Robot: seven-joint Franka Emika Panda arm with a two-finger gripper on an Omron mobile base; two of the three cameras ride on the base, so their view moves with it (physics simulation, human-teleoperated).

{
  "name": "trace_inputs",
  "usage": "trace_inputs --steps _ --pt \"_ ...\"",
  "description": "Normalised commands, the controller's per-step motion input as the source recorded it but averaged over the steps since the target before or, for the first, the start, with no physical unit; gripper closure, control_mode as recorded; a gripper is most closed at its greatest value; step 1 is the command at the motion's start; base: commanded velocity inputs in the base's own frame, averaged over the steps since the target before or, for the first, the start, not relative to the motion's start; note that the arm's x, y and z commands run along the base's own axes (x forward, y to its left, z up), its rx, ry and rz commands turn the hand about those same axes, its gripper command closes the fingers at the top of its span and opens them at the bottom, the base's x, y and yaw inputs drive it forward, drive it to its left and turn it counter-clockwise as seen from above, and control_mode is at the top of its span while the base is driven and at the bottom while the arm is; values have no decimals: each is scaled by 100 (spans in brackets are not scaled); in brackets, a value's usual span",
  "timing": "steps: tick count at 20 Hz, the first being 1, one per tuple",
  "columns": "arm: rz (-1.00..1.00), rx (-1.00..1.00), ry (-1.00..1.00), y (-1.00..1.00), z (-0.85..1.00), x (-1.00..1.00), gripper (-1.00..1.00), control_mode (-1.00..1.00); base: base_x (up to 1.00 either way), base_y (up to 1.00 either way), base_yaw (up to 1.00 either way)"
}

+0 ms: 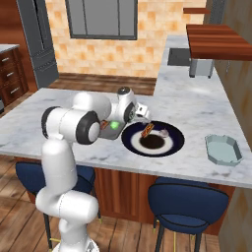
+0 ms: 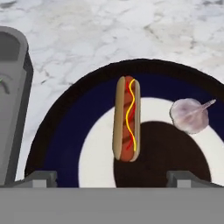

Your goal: Place one cooked food and one vegetable from the large plate to each tupperware container.

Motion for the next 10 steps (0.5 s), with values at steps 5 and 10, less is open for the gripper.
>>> trace_inputs --steps 5,10 --pt "1 5 2 -40 -20 1 -100 -100 0 0 0" --pt "3 3 -6 -10 -41 4 -100 -100 0 0 0"
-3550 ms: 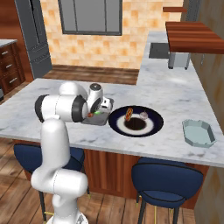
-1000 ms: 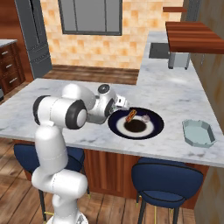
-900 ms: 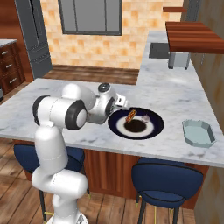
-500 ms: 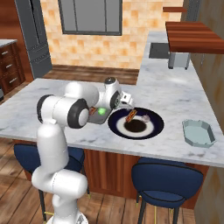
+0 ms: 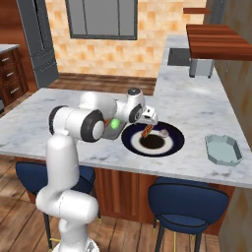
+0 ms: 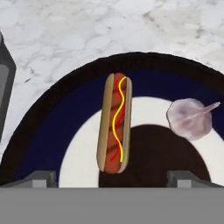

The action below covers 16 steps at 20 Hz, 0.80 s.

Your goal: Place one cooked food and one vegetable from the large plate to each tupperware container.

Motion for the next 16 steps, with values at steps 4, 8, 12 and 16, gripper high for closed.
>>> trace_inputs --steps 4,8,12,16 --pt "2 0 0 0 -38 5 -100 -100 0 0 0" --pt "2 0 0 -1 -37 47 -100 -100 0 0 0" --pt "0 0 0 -1 -32 50 -100 -100 0 0 0" --pt "0 0 0 -17 -39 38 -100 -100 0 0 0"
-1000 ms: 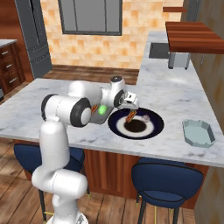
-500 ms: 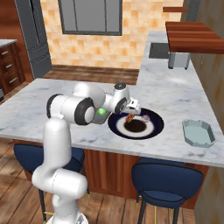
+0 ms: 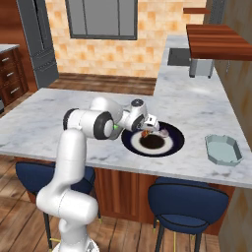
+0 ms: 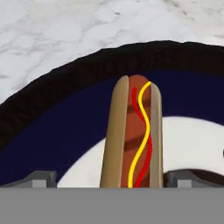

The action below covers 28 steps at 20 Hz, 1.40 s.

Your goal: Place one cooked food and one vegetable from the large plate to each tupperware container.

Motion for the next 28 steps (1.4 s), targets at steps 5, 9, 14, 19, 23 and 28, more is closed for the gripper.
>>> trace_inputs --steps 5,9,14,19,23,28 --pt "0 0 0 -16 -44 34 100 -100 0 0 0" --pt "0 0 0 -4 -14 9 100 -100 0 0 0" --pt "0 1 1 -23 0 -26 100 -100 0 0 0" --pt "0 0 1 -16 61 -81 100 -100 0 0 0" --pt "4 -11 0 -29 83 -79 100 -100 0 0 0" --pt "13 -13 1 -73 30 -41 100 -100 0 0 0"
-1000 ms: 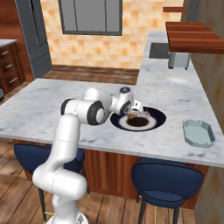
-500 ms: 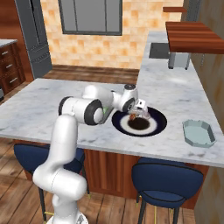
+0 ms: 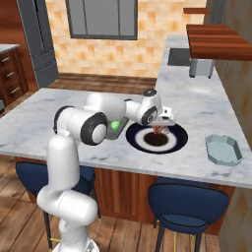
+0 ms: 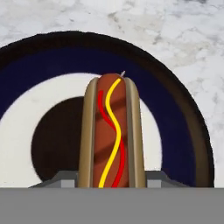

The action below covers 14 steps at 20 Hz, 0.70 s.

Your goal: Place one cooked food and one vegetable from the large plate to each tupperware container.

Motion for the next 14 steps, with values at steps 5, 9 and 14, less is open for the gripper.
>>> trace_inputs --steps 5,9,14 --pt "9 -2 4 -100 1 -1 100 -100 0 0 0" --pt "7 0 12 -100 0 0 100 -100 0 0 0" --pt "1 -2 10 -93 10 0 100 -100 0 0 0"
